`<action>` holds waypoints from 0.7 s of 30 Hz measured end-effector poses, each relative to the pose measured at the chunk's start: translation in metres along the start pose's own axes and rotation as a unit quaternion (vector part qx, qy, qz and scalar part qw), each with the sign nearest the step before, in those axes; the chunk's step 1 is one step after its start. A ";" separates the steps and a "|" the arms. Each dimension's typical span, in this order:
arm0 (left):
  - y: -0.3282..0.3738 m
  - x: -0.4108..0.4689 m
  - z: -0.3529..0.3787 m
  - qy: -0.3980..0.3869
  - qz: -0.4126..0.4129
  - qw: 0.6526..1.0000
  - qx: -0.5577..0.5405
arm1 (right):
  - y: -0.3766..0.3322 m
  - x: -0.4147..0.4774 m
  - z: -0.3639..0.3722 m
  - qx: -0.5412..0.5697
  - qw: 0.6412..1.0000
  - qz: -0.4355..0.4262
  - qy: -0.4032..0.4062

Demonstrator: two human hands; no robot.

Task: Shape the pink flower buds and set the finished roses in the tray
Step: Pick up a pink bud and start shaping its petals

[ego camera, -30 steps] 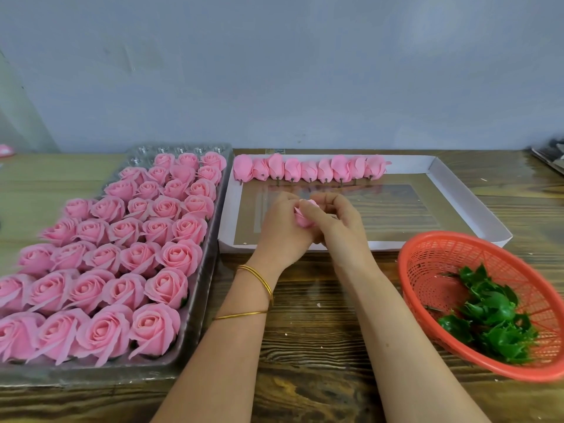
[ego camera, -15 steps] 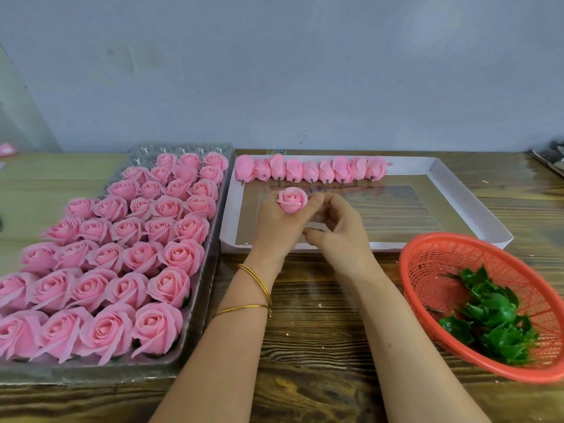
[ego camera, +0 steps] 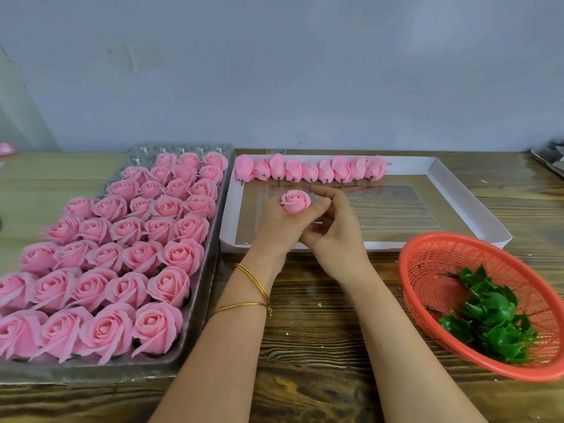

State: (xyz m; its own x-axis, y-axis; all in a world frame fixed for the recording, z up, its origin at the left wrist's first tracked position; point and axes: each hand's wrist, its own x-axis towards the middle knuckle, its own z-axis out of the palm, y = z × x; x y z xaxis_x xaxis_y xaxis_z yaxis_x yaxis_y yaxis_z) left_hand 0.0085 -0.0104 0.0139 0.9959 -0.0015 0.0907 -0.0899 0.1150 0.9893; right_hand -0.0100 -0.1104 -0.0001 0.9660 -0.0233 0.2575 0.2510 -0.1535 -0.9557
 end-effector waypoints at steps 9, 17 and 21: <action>-0.003 0.005 -0.007 -0.032 -0.019 0.999 -0.026 | -0.002 -0.001 -0.001 -0.008 0.998 -0.002 -0.063; -0.004 0.004 -0.003 -0.028 -0.049 0.997 -0.048 | -0.002 0.000 0.001 -0.012 0.999 -0.013 -0.033; -0.003 0.004 -0.002 -0.033 -0.042 0.998 -0.042 | 0.000 0.000 0.000 -0.007 1.000 -0.006 -0.008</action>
State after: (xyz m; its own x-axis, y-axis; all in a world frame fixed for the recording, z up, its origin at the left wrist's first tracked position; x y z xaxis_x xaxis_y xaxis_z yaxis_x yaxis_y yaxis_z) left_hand 0.0131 -0.0085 0.0107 0.9966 -0.0808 0.0174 -0.0013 0.1951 0.9808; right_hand -0.0097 -0.1105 -0.0003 0.9639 -0.0049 0.2661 0.2615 -0.1667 -0.9507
